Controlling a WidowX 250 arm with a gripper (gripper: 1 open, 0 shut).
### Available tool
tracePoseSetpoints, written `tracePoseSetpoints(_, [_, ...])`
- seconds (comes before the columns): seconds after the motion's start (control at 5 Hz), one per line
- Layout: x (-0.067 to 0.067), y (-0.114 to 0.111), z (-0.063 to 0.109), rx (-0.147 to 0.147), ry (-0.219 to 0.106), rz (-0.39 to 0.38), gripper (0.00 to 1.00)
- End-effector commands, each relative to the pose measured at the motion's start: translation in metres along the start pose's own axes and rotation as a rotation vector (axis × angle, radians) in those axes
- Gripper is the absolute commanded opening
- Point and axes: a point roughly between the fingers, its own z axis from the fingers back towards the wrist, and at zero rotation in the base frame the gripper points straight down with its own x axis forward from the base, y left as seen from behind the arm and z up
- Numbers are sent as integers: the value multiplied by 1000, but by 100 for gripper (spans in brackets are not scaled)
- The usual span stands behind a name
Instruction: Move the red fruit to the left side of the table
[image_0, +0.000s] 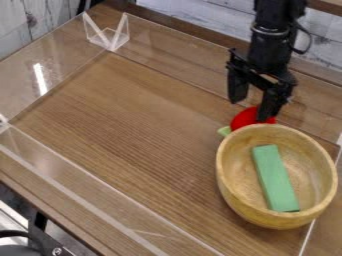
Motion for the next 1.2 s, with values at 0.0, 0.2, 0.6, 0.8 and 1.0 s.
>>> tracePoseSetpoints(0.0, [8, 0, 8, 7, -67, -96, 100])
tracePoseSetpoints(0.2, [9, -3, -5, -1, -70, -180, 100])
tracePoseSetpoints(0.6, [20, -5, -25, 7, -88, -59, 100])
tracePoseSetpoints(0.8, [27, 9, -23, 16, -86, -77, 100])
tracePoseSetpoints(1.0, [31, 22, -21, 29, -84, -90, 100])
